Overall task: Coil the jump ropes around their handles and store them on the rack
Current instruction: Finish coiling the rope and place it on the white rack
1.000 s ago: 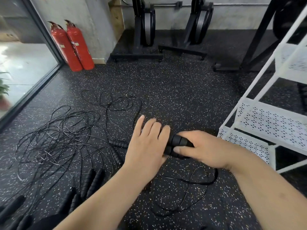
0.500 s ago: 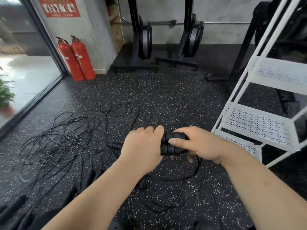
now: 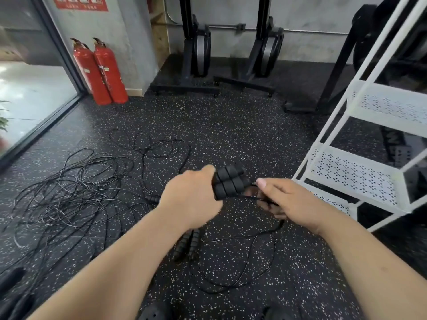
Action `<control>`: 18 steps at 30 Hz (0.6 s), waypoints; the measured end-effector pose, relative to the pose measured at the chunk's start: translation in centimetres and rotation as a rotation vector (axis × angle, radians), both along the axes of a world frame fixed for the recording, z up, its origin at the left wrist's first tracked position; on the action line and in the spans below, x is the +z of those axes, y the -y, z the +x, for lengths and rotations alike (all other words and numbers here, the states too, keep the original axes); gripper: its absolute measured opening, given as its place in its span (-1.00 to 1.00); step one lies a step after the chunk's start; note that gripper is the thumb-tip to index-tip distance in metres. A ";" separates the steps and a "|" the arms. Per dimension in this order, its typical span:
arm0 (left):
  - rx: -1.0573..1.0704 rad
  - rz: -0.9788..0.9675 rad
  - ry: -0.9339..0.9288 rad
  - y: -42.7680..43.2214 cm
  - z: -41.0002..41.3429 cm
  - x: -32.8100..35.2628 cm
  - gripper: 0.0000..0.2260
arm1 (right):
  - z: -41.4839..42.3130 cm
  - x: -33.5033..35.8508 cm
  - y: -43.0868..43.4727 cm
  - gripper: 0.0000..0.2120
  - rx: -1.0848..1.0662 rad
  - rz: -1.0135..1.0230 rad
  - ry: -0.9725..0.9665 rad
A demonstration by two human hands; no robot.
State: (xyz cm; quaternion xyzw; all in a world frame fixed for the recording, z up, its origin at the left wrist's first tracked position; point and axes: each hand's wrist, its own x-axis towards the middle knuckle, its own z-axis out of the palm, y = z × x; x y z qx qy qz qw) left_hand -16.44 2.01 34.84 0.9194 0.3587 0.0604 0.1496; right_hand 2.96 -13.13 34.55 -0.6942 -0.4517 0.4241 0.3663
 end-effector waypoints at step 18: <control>0.154 -0.048 -0.128 -4.7 -1.7 -0.8 -0.75 | -1.0 -1.4 -1.2 -0.68 -0.095 0.204 1.060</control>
